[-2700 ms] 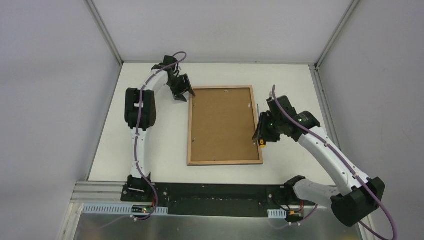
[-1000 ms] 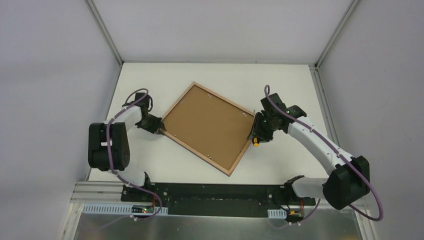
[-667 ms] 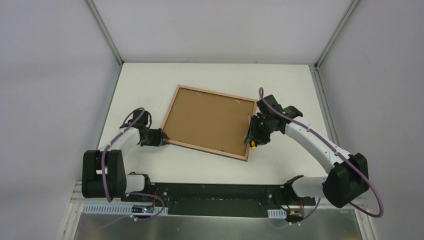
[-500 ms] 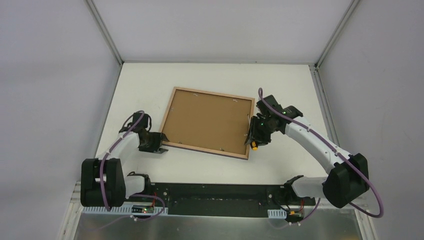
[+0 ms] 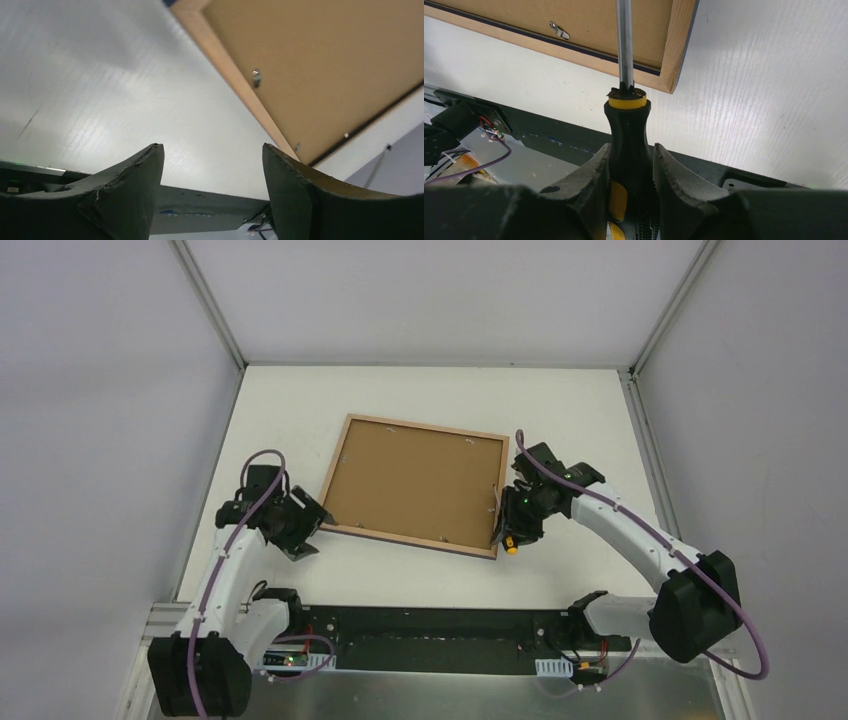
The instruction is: Take the photo out of the frame
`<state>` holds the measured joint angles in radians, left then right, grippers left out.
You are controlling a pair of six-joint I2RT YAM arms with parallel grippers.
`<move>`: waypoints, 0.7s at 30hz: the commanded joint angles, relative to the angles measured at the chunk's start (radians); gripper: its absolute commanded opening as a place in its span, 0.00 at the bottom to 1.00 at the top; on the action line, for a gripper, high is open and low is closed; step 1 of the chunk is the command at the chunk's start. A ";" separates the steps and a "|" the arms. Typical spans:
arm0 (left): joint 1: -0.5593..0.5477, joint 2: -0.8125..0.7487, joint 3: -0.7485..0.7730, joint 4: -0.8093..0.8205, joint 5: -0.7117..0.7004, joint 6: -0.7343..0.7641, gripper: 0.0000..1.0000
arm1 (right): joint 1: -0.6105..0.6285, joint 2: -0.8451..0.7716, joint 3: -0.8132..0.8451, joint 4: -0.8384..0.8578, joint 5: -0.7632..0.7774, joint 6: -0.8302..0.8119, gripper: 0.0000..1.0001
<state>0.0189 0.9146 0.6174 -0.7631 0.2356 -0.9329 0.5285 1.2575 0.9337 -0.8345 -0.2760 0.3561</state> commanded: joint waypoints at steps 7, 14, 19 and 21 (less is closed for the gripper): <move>-0.005 0.297 0.357 -0.034 0.117 0.509 0.79 | 0.052 0.050 -0.049 0.040 -0.034 -0.001 0.00; -0.006 0.647 0.549 -0.018 -0.006 0.673 0.79 | 0.082 0.096 -0.052 0.059 -0.005 0.010 0.00; -0.005 0.758 0.586 0.029 -0.003 0.699 0.76 | 0.083 0.073 -0.070 0.065 0.008 0.004 0.00; -0.006 0.785 0.578 0.058 0.027 0.702 0.74 | 0.084 0.062 -0.083 0.073 0.015 0.012 0.00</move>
<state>0.0189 1.6787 1.1664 -0.7368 0.2497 -0.2935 0.6067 1.3540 0.8680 -0.7788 -0.2798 0.3584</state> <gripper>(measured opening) 0.757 0.352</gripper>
